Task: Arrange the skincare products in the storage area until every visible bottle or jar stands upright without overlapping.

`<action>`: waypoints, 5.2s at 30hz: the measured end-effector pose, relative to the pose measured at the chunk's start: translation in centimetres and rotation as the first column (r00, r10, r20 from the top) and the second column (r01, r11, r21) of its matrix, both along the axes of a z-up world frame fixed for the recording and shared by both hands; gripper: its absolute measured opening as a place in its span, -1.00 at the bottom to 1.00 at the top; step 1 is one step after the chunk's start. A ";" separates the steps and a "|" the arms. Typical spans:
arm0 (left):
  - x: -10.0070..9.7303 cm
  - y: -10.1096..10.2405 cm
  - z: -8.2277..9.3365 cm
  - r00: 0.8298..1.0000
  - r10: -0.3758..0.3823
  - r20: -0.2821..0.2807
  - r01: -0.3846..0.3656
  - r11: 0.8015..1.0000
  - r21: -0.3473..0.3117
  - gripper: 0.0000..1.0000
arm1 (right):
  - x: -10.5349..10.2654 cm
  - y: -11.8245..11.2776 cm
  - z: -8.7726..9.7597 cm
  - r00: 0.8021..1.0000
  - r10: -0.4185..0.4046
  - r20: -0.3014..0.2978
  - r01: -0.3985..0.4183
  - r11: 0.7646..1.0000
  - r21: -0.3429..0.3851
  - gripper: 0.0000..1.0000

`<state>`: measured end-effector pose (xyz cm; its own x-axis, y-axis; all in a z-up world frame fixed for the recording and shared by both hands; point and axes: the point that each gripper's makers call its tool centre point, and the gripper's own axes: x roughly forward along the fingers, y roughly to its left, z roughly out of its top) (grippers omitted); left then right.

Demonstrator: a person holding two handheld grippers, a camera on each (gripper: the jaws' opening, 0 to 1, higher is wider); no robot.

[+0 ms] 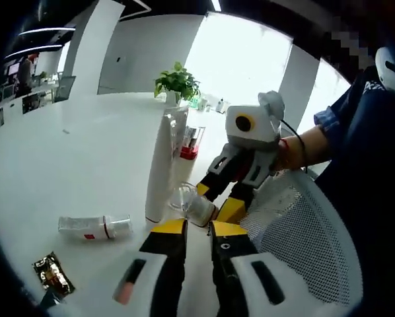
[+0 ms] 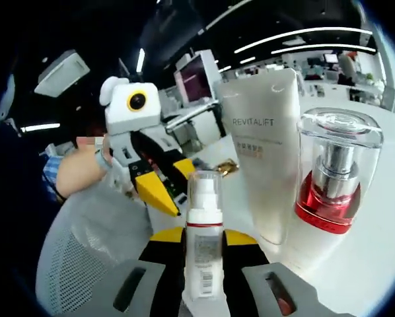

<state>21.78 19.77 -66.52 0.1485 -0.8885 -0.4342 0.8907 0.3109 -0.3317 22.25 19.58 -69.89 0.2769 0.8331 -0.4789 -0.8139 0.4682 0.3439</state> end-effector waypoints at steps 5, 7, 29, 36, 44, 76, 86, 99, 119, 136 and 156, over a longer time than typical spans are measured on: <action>0.0 -0.1 0.1 0.999 -0.002 0.044 0.002 1.000 0.008 -0.74 | 0.0 0.0 -0.2 1.000 -0.001 0.006 0.001 1.000 -0.008 -0.71; 0.1 -0.6 0.7 0.999 -0.006 0.041 0.008 0.999 -0.037 -0.75 | 0.0 -0.1 -0.3 0.999 0.021 0.045 -0.019 0.999 -0.038 -0.71; -1.1 -4.6 -0.4 0.992 -0.079 0.098 0.081 0.997 -0.015 -0.72 | 1.0 -5.3 -0.6 0.973 -0.024 0.230 0.093 0.952 -0.293 -0.71; -0.2 -4.4 -1.2 0.996 -0.031 0.083 0.030 0.999 0.015 -0.71 | 1.3 -6.0 -2.1 0.973 -0.024 0.232 0.115 0.914 -0.389 -0.71; -0.5 -4.9 -2.0 0.996 -0.045 0.077 0.042 0.998 0.039 -0.69 | 2.0 -6.7 -2.3 0.969 -0.068 0.239 0.162 0.902 -0.401 -0.70; 2.1 -1.3 -2.2 0.986 0.069 0.153 -0.092 0.985 0.147 -0.67 | 0.4 -10.0 -5.3 0.990 -0.053 0.132 0.120 0.809 -0.575 -0.63; 4.1 2.6 -1.7 0.954 0.184 0.236 -0.230 0.956 0.184 -0.58 | -0.6 -10.5 -4.4 0.992 -0.075 0.106 0.121 0.833 -0.540 -0.48; 9.2 6.8 -1.3 0.928 0.334 0.164 -0.357 0.924 0.139 -0.48 | -2.9 -10.1 -1.8 0.980 0.005 0.201 0.116 0.804 -0.584 -0.48; 11.6 3.4 -6.4 0.945 -0.250 0.211 0.109 0.850 0.516 -0.19 | -3.1 -11.1 -3.4 0.944 0.153 0.293 0.130 0.642 -0.756 -0.61; 9.7 5.5 -10.2 0.969 -0.222 0.112 0.115 0.799 0.590 -0.63 | -2.9 -11.5 -3.5 0.939 0.168 0.301 0.141 0.610 -0.780 -0.68; 5.5 9.4 -1.8 0.978 0.177 0.111 -0.203 0.930 0.305 -0.65 | -2.7 -1.3 2.3 0.967 0.051 0.249 0.031 0.948 -0.317 -0.77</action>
